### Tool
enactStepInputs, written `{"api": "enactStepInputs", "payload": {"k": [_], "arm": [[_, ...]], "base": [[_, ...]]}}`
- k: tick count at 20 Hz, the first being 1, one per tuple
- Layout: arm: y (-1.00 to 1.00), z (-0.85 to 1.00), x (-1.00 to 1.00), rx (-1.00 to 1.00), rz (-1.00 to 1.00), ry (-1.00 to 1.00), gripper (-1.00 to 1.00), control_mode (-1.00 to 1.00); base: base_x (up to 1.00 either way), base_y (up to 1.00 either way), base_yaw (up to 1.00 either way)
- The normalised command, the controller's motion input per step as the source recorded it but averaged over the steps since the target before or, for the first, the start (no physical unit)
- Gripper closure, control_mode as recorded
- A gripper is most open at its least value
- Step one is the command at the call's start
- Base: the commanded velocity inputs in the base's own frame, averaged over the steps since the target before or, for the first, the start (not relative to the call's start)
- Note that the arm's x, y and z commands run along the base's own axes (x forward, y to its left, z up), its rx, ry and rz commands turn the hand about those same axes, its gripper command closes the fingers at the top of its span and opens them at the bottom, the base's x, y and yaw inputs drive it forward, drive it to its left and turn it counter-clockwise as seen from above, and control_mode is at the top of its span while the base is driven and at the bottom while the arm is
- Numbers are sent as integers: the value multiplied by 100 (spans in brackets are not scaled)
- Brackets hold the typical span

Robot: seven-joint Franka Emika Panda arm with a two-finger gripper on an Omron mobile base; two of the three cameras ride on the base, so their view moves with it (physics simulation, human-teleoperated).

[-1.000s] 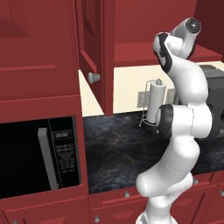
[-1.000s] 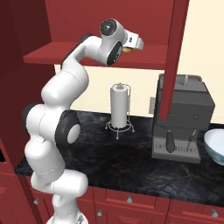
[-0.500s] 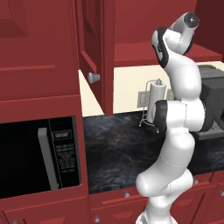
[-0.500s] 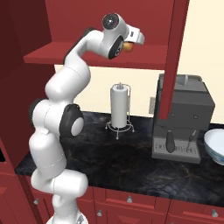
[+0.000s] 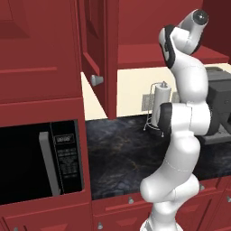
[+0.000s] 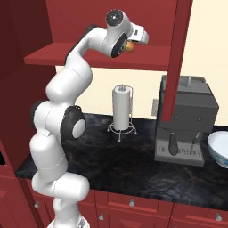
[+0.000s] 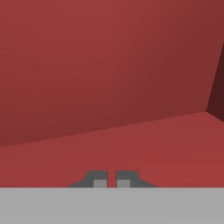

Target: Pick the mangos from the cabinet and place them in one bowl. Pick the squash from the sink and place it in the other bowl.

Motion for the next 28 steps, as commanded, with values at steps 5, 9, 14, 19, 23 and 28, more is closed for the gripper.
{"api": "enactStepInputs", "payload": {"k": [5,9,14,19,23,28], "arm": [[-3,-11,-10,-2,0,0,100,-100],[1,-17,-9,-8,0,0,-100,-100],[0,-17,-15,-6,0,0,-100,-100],[0,-17,-19,-4,0,0,-100,-100],[7,-10,-10,-1,0,0,-100,-100],[13,-5,-2,0,0,0,-100,-100]], "base": [[0,0,0],[0,0,0],[0,0,0],[0,0,0],[0,0,0],[0,0,0]]}}
